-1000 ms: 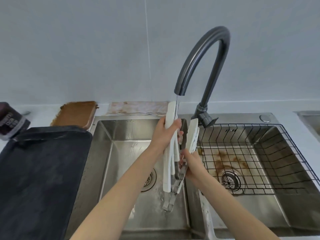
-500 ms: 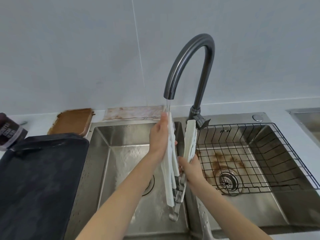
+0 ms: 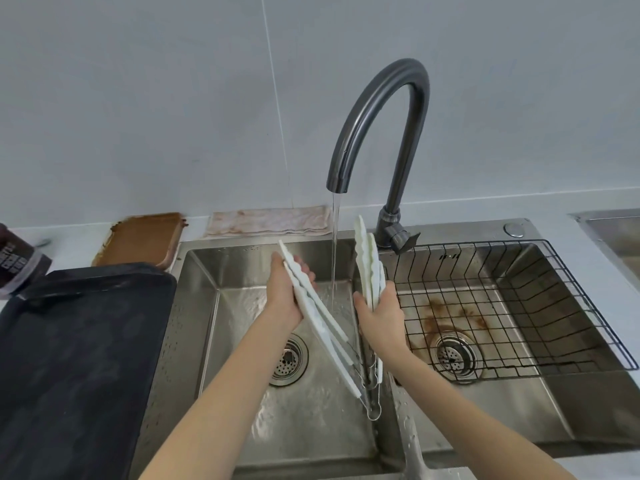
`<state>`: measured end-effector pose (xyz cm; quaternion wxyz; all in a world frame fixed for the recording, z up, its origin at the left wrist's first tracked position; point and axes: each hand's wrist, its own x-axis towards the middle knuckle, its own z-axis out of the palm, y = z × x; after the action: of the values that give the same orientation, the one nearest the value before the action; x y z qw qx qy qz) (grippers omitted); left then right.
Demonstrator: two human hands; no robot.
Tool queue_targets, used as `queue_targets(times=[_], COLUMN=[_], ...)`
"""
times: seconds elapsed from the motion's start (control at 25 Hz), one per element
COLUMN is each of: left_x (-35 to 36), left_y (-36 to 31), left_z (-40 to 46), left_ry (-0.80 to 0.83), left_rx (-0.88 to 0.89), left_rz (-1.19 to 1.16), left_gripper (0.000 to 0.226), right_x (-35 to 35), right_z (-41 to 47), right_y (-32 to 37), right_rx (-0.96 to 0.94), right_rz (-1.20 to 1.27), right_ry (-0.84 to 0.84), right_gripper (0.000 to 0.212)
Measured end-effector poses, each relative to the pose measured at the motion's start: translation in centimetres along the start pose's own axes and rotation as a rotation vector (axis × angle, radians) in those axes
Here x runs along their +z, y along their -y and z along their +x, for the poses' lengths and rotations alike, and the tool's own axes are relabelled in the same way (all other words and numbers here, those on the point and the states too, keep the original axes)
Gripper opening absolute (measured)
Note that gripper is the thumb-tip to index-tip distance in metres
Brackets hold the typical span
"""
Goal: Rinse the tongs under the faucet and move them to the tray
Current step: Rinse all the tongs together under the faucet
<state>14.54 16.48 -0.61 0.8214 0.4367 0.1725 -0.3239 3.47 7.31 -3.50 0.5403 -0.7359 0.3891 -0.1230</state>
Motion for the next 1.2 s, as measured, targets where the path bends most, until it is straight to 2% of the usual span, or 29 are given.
queue_targets(times=[0.2,0.28,0.4,0.56,0.6,0.72,0.84,0.96,1.08,1.2], left_x=[-3.3,-3.3,-2.5,-2.4,-2.5,-3.2,-3.7,-4.0,-4.4,-4.7], left_y=[2.4,3.5,3.6,2.9,3.0,3.1,2.6,2.0,1.4,1.5], left_z=[-0.8,-1.5,-2.2,-2.7,-2.8,-2.6,-2.2,-1.9,-1.6,-1.2], left_ry=[-0.021,-0.007,-0.002,0.001,0.001,-0.010,-0.023,0.005,0.033,0.034], left_rx=[0.008,0.004,0.020,0.055,0.073,0.125,0.123,0.099,0.059,0.024], left_rz=[0.099,0.146,0.075,0.066,0.091,0.154,0.094,0.089,0.041,0.061], left_gripper=[0.063,0.061,0.054,0.075,0.069,0.032,0.017,0.010,0.007,0.020], right_x=[0.7,1.1,1.9,2.3,2.3,2.2,2.1,1.5,0.9,0.8], right_z=[1.1,1.3,1.1,0.8,0.6,0.3,0.4,0.9,1.7,2.5], right_y=[1.6,2.3,2.8,2.8,2.8,2.8,2.9,3.4,4.3,5.7], right_rx=[-0.003,-0.029,-0.082,-0.068,-0.066,-0.080,-0.008,0.090,0.129,0.081], right_rz=[-0.102,-0.124,-0.148,-0.128,-0.119,-0.081,-0.007,0.153,0.347,0.443], right_ry=[-0.002,0.010,0.053,0.037,0.034,0.057,0.104,0.171,0.360,0.473], right_gripper=[0.022,0.022,0.021,0.022,0.022,0.022,0.032,0.036,0.045,0.047])
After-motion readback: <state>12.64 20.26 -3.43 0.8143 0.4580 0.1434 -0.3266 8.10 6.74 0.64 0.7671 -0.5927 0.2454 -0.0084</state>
